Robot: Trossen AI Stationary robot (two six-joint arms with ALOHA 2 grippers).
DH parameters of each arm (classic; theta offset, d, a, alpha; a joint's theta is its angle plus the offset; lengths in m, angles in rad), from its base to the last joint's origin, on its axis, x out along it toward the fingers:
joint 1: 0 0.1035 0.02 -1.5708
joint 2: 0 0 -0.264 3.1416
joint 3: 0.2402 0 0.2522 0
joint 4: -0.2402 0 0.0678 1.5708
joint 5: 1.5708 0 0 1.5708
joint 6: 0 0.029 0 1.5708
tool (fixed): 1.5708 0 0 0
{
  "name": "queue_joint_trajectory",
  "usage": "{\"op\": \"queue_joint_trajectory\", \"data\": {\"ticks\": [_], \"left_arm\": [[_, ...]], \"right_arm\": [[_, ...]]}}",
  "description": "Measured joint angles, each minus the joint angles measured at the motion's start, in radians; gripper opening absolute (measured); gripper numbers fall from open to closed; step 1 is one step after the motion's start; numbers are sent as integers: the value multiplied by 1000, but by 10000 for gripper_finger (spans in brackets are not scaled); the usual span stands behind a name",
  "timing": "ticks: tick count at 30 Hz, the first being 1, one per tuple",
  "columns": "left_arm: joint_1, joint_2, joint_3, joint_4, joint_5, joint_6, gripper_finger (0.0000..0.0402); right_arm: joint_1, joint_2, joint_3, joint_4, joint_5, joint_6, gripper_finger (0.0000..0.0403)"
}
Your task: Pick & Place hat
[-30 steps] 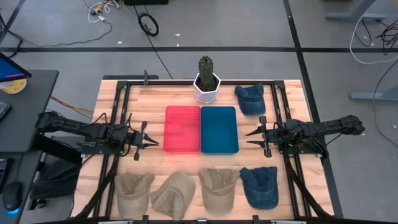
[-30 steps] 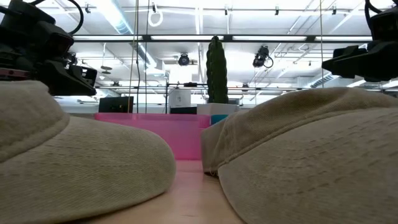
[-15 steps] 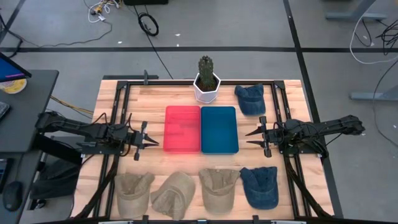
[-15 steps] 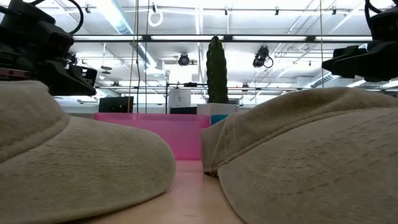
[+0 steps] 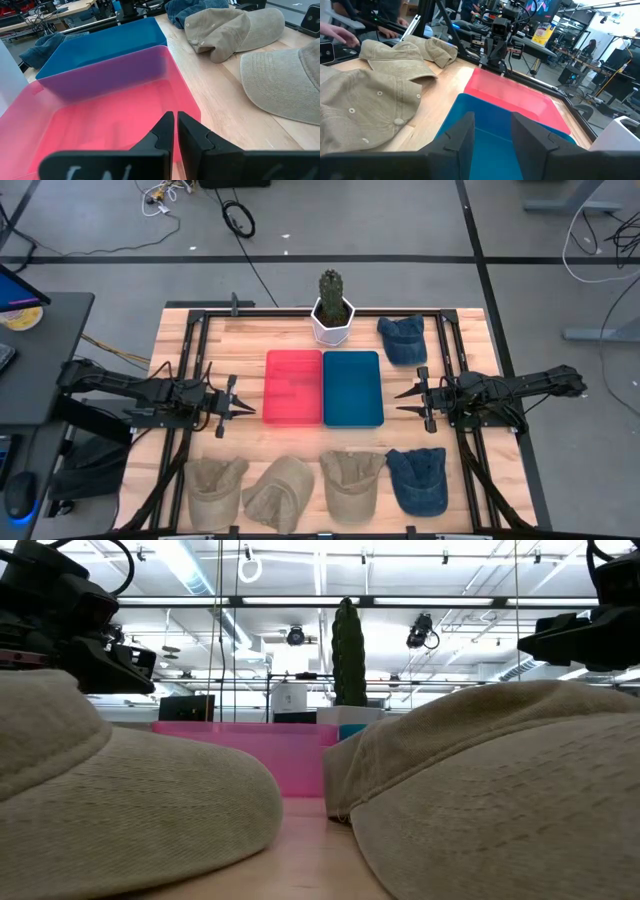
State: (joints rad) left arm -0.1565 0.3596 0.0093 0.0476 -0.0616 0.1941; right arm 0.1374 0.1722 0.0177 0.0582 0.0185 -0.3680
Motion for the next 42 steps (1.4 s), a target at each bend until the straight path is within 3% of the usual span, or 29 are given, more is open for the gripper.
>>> {"op": "queue_joint_trajectory", "data": {"ticks": [21, 42], "left_arm": [[0, 0, 0, 0, 0, 0, 28], [0, 0, 0, 0, 0, 0, 28]], "right_arm": [[0, 0, 0, -2, 1, 1, 133], [0, 0, 0, 1, -1, 150, 133]]}}
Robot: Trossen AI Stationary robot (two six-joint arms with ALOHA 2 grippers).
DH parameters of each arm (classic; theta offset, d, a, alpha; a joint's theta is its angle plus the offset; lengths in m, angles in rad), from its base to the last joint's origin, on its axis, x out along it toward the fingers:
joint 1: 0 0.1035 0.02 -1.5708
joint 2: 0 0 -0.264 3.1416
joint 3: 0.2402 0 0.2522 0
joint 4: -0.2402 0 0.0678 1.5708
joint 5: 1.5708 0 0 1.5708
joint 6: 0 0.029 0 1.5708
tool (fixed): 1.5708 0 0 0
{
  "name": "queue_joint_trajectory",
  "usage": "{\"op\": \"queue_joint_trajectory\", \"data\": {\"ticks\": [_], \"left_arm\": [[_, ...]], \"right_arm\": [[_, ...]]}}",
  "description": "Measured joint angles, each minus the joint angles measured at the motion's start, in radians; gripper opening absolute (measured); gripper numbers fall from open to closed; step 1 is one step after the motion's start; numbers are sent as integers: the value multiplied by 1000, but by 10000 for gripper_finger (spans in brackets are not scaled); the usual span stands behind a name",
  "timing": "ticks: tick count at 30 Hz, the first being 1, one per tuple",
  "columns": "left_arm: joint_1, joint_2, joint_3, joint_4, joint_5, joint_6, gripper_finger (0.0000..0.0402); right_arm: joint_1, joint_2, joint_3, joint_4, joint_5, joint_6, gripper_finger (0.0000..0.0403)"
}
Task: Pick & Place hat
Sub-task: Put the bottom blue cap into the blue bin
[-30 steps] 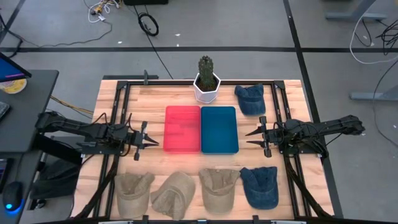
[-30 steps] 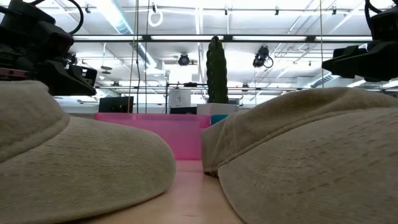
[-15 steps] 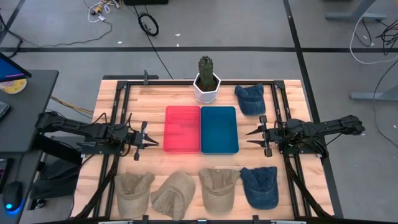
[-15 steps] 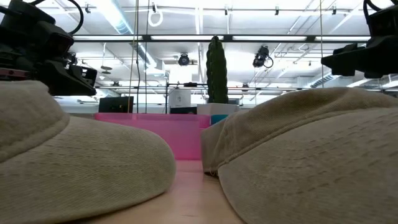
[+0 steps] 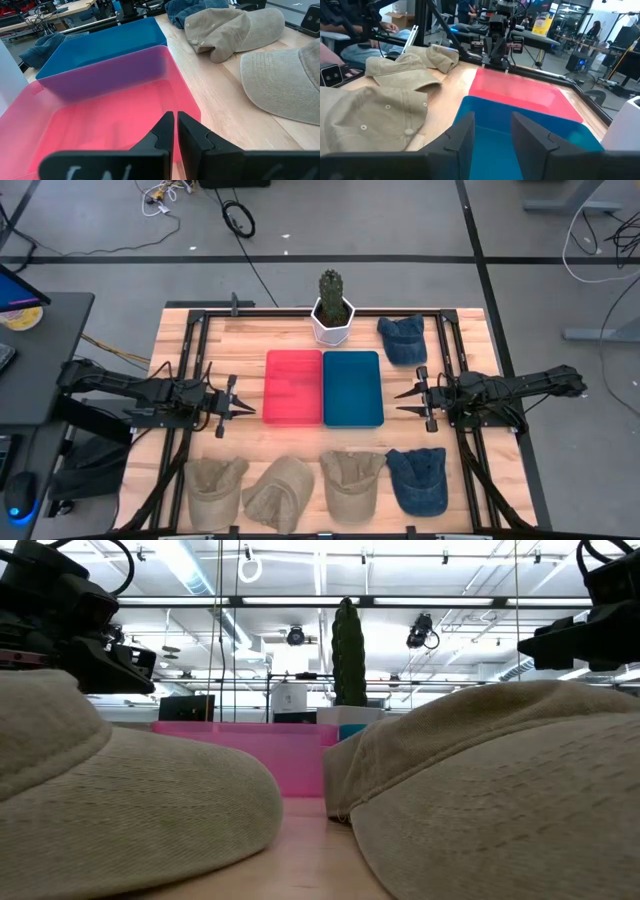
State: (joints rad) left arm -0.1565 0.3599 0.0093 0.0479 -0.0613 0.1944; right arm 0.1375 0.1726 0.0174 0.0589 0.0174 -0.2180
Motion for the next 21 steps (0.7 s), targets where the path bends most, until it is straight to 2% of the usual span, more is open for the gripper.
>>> {"op": "queue_joint_trajectory", "data": {"ticks": [11, 21], "left_arm": [[0, 0, 0, 0, 0, 0, 28], [0, 0, 0, 0, 0, 0, 28]], "right_arm": [[0, 0, 0, 43, 0, 0, 133], [0, 0, 0, 162, -11, 1, 133]]}}
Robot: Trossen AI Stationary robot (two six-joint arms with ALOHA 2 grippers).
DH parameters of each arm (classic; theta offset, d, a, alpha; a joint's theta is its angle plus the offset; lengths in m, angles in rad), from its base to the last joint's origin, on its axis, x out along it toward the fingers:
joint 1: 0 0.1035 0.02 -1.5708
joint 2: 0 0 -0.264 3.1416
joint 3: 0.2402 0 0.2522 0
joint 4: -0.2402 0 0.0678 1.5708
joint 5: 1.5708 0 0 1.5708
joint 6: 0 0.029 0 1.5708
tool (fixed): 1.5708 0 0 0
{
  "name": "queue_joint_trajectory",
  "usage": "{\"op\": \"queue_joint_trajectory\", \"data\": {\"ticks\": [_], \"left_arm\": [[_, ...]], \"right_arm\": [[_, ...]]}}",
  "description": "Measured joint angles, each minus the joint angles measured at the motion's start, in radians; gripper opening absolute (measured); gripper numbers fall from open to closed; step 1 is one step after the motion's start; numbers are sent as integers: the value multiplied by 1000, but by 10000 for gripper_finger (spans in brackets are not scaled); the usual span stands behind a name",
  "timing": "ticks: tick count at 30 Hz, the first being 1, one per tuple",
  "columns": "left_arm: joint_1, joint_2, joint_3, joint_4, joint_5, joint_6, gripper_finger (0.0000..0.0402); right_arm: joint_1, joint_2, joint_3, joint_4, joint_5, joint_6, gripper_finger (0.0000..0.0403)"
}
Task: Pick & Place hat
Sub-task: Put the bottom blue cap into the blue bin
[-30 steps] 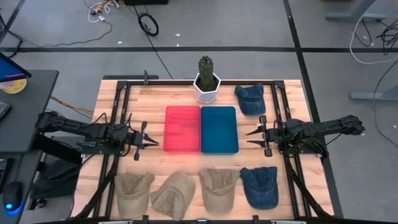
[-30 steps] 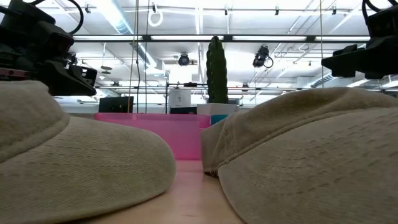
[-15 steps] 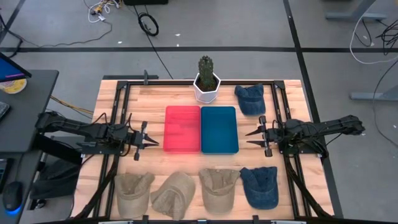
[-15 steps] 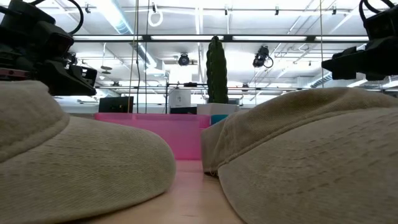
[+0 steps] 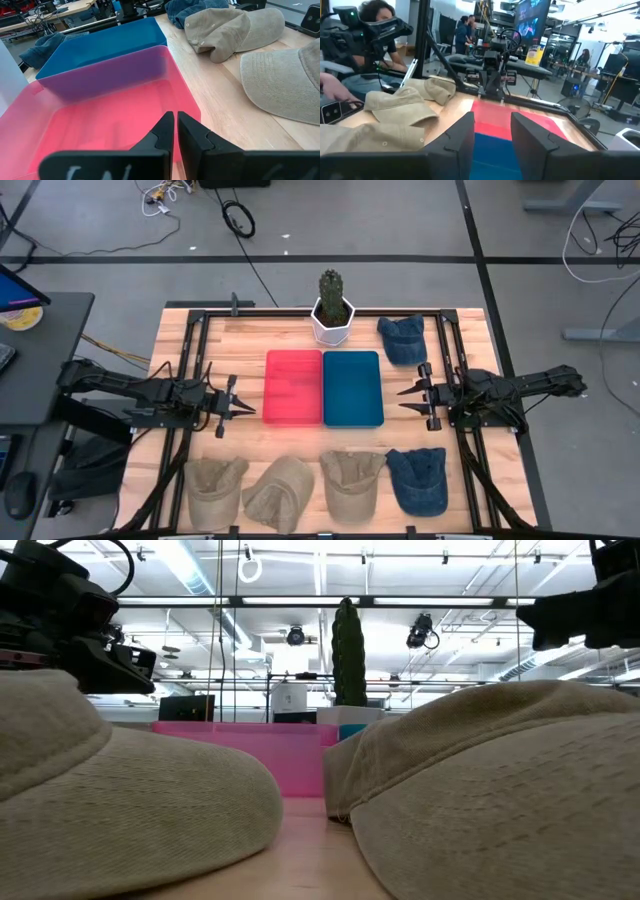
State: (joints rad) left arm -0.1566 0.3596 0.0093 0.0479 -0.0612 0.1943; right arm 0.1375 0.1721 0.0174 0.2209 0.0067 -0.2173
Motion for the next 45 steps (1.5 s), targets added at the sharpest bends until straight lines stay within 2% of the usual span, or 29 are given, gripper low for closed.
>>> {"op": "queue_joint_trajectory", "data": {"ticks": [5, 12, 15, 18, 23, 27, 31, 34, 37, 41, 45], "left_arm": [[0, 0, 0, 0, 0, 0, 28], [0, 0, 0, 0, 0, 0, 28], [0, 0, 0, 0, 0, 0, 28], [0, 0, 0, 0, 0, 0, 28], [0, 0, 0, 0, 0, 0, 28], [0, 0, 0, 0, 0, 0, 28], [0, 0, 0, 0, 0, 0, 28], [0, 0, 0, 0, 0, 0, 28], [0, 0, 0, 0, 0, 0, 28], [0, 0, 0, 0, 0, 0, 28], [0, 0, 0, 0, 0, 0, 28]], "right_arm": [[0, 0, 0, 45, 28, 85, 133], [1, 0, 0, 240, 50, 168, 132], [2, 0, 0, 323, 0, 142, 132], [2, 0, 0, 431, -39, 50, 133], [2, 0, 0, 739, -75, -46, 132], [2, 0, 44, 901, -110, -10, 132], [2, 0, 146, 820, -192, -5, 132], [2, 0, 246, 684, -172, 0, 132], [2, 1, 386, 455, -105, 24, 132], [2, 31, 615, 94, -68, 17, 132], [2, 104, 799, -82, -67, 30, 132]]}}
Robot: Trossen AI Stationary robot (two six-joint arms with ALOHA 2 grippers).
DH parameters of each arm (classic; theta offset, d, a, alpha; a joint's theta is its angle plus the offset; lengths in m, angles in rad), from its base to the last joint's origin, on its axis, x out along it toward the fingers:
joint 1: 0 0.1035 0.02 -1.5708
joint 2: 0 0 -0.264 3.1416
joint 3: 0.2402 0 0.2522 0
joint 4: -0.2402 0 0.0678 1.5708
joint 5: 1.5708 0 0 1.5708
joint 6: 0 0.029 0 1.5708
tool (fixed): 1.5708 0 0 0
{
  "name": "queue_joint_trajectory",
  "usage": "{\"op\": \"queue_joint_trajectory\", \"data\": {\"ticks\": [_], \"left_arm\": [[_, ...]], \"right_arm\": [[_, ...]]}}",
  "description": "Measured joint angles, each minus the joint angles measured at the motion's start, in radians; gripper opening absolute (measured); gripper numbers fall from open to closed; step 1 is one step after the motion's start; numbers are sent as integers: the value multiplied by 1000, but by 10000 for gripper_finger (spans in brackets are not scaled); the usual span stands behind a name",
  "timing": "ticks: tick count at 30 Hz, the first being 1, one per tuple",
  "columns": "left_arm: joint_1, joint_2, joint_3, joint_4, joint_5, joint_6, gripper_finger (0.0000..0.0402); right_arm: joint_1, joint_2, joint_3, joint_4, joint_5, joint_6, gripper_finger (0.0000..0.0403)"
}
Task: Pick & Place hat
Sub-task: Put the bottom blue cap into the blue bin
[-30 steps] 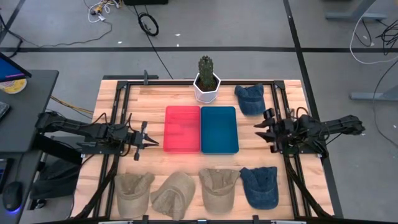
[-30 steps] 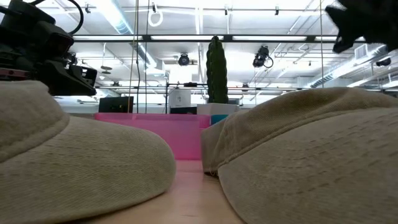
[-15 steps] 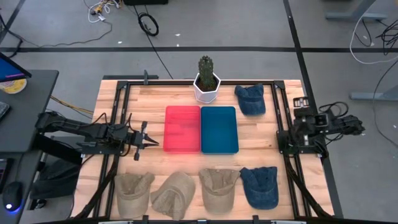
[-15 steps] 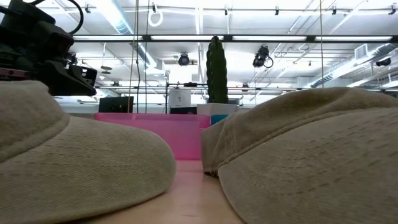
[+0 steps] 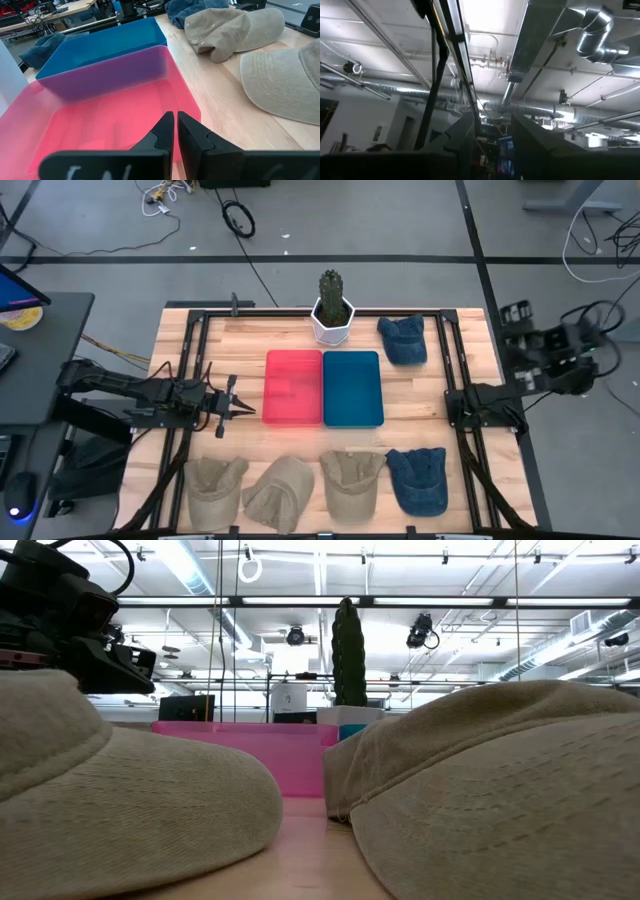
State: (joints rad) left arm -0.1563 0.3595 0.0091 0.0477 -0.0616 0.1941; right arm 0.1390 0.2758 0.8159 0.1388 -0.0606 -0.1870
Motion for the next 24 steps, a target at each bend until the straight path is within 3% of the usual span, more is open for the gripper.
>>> {"op": "queue_joint_trajectory", "data": {"ticks": [10, 24], "left_arm": [[0, 0, 0, 0, 0, 0, 28], [0, 0, 0, 0, 0, 0, 28]], "right_arm": [[0, 226, 312, -47, 0, -6, 132], [0, 546, 860, -631, 125, 12, 132]]}}
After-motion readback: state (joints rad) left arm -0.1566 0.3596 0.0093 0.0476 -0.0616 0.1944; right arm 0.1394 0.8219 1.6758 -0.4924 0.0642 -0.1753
